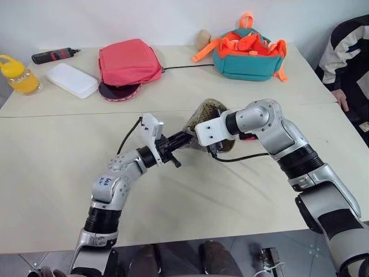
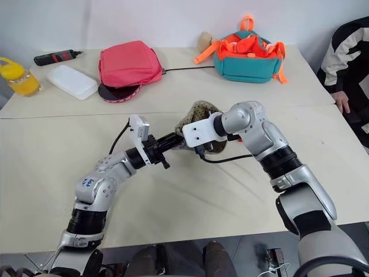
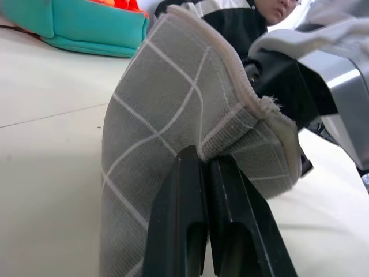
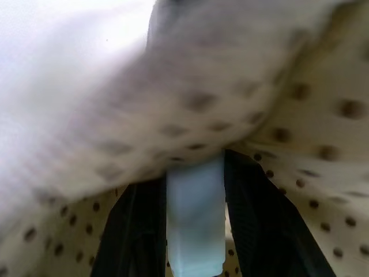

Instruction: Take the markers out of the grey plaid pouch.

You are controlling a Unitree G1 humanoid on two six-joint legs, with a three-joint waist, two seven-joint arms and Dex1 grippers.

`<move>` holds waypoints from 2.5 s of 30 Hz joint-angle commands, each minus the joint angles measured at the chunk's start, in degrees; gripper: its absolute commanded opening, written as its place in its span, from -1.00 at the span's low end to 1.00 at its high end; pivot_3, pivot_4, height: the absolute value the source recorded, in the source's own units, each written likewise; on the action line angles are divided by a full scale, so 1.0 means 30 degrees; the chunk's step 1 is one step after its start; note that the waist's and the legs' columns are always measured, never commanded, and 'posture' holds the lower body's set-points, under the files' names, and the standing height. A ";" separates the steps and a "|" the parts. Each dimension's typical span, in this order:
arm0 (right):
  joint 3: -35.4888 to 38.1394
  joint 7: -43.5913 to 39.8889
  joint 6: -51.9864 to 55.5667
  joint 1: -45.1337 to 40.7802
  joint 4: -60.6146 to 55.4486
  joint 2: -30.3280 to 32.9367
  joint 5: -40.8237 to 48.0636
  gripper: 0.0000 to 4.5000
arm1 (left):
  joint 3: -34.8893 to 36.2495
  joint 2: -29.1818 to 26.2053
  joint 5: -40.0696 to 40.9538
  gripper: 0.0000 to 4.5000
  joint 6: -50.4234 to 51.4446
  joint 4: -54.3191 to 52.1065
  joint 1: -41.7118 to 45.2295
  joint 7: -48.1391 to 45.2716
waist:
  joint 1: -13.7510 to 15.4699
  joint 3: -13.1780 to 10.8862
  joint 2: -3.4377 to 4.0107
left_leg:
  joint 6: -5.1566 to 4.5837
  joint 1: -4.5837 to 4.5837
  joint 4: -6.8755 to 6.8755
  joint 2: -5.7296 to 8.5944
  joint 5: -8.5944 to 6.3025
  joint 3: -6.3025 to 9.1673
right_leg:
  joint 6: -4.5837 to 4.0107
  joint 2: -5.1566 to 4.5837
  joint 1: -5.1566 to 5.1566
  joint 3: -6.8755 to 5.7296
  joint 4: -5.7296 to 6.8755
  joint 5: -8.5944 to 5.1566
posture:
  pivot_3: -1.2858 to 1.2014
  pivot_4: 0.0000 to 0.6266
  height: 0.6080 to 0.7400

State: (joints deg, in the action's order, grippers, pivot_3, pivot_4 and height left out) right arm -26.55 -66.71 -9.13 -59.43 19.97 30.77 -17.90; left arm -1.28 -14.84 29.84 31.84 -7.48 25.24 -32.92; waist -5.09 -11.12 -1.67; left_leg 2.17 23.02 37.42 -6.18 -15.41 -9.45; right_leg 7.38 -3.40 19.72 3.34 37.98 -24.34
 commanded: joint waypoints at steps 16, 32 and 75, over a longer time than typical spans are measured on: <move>0.2761 -0.2142 0.4032 -0.0976 -0.2394 0.1833 0.3227 -0.54 | 0.0779 -0.0580 -0.1241 -1.00 -0.1558 0.0611 -0.0060 0.0159 | -0.0060 0.0000 0.0000 | -0.0004 0.0012 0.0053 -0.0003 0.0000 0.0014 | 0.0000 0.0011 -0.0010 -0.0011 0.0013 0.0000 | 0.03 -0.52 1.00; 0.3037 -0.2104 0.4969 -0.1008 -0.2903 0.1542 0.4170 -0.54 | -0.1072 -0.0822 -0.3021 -1.00 -0.3081 0.0673 -0.0736 0.0107 | 0.0053 0.0000 0.0001 | -0.0009 0.0016 0.0070 -0.0001 -0.0003 0.0016 | 0.0000 0.0004 -0.0010 -0.0018 0.0024 0.0000 | 0.03 -0.52 1.00; 0.0678 -0.1671 0.3977 0.2578 -0.3478 0.2268 0.1277 -0.54 | -0.0815 -0.0599 -0.1183 -1.00 -0.0539 -0.0581 -0.1333 -0.0115 | 0.0066 0.0001 0.0003 | -0.0022 0.0028 0.0171 -0.0013 -0.0011 0.0039 | 0.0003 0.0026 -0.0030 -0.0017 0.0107 0.0001 | 0.03 -0.52 1.00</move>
State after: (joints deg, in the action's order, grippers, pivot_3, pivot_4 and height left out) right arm -24.40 -72.42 4.25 -51.37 10.35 36.99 -12.80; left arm -3.08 -15.92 26.91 30.12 -7.14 21.83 -32.49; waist -4.89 -11.12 -1.67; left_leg 2.11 23.11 37.93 -6.24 -15.45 -9.32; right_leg 7.38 -3.30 19.62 3.28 38.32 -24.34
